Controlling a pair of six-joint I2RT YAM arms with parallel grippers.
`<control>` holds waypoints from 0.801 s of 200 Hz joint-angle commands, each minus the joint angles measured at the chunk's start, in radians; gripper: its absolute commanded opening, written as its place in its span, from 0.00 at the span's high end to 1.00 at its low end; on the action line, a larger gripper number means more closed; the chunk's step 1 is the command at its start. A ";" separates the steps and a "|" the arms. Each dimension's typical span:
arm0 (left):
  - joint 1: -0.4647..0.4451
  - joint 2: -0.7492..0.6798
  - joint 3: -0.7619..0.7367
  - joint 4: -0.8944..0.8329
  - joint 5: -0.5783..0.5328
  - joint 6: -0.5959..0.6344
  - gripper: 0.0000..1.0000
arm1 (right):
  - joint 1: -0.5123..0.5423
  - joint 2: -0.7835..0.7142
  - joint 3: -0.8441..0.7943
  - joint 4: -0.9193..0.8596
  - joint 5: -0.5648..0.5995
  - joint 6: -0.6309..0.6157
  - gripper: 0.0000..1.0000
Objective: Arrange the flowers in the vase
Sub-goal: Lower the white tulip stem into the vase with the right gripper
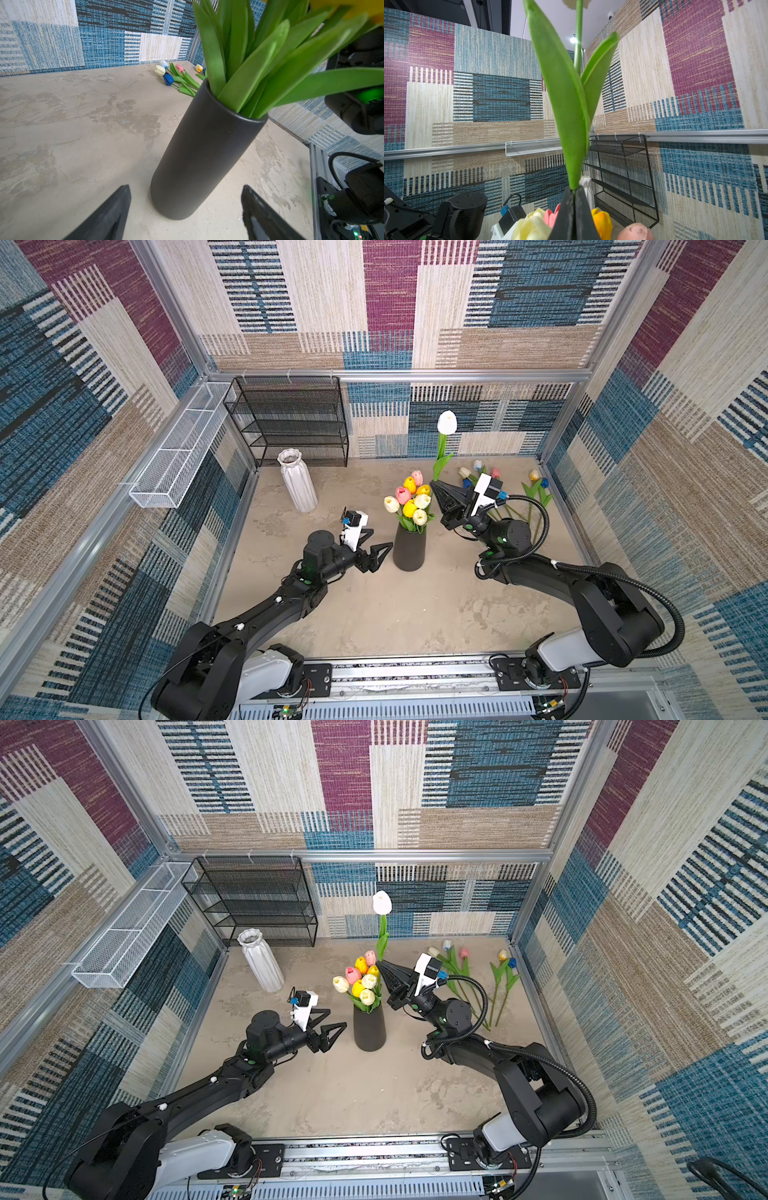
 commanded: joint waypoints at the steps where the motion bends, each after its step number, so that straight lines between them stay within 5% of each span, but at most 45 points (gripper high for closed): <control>1: 0.000 0.002 -0.001 0.062 0.011 0.001 0.14 | 0.001 0.012 -0.005 0.255 -0.018 0.017 1.00; 160: 0.000 0.022 0.000 0.073 0.017 -0.001 0.14 | 0.001 -0.001 0.052 0.188 -0.016 -0.042 1.00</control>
